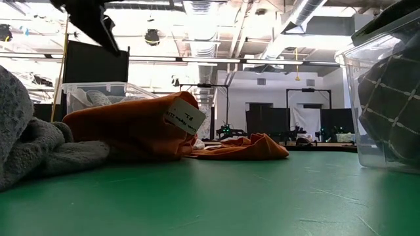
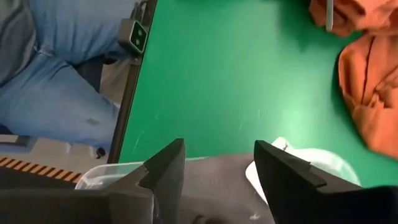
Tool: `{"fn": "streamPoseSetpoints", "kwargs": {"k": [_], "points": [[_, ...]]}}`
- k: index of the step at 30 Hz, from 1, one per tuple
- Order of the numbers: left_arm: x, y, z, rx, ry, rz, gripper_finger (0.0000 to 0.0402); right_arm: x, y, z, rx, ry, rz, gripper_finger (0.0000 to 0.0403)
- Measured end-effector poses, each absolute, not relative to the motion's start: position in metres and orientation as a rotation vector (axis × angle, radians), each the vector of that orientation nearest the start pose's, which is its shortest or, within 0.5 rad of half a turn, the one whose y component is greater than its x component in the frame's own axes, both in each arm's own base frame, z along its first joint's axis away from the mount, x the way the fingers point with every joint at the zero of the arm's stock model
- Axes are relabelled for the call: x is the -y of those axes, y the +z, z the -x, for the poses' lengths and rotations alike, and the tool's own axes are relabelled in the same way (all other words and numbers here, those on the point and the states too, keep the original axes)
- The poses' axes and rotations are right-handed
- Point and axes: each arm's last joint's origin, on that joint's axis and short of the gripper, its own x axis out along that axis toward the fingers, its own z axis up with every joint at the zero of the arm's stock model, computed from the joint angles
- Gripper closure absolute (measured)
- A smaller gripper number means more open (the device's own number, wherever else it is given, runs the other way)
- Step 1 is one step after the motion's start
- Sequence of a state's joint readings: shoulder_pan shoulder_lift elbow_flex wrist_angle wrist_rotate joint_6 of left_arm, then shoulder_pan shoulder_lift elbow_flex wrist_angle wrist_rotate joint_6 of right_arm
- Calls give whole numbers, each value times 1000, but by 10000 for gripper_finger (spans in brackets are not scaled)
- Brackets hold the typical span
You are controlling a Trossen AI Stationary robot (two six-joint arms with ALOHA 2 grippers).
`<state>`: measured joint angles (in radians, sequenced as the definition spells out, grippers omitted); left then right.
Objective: Sort towels by color in basket
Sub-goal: Put the left orange towel into the bottom transparent bin
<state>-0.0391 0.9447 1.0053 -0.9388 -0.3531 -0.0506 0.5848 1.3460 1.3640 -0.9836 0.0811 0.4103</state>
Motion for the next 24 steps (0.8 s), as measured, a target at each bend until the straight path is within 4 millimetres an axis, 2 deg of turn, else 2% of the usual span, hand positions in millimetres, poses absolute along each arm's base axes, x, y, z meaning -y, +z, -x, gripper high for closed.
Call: {"fn": "streamPoseSetpoints", "kwargs": {"k": [7,11,24], "points": [[-4,290,-147,-877,348,-60,234,-135,348,-226,-939,275,-21,182],[-4,278,-144,-900,368,-24,234,-128,349,-232,-917,263,-13,182],[-4,276,-145,-908,359,-39,234,-109,352,-245,-871,211,-17,182]]}}
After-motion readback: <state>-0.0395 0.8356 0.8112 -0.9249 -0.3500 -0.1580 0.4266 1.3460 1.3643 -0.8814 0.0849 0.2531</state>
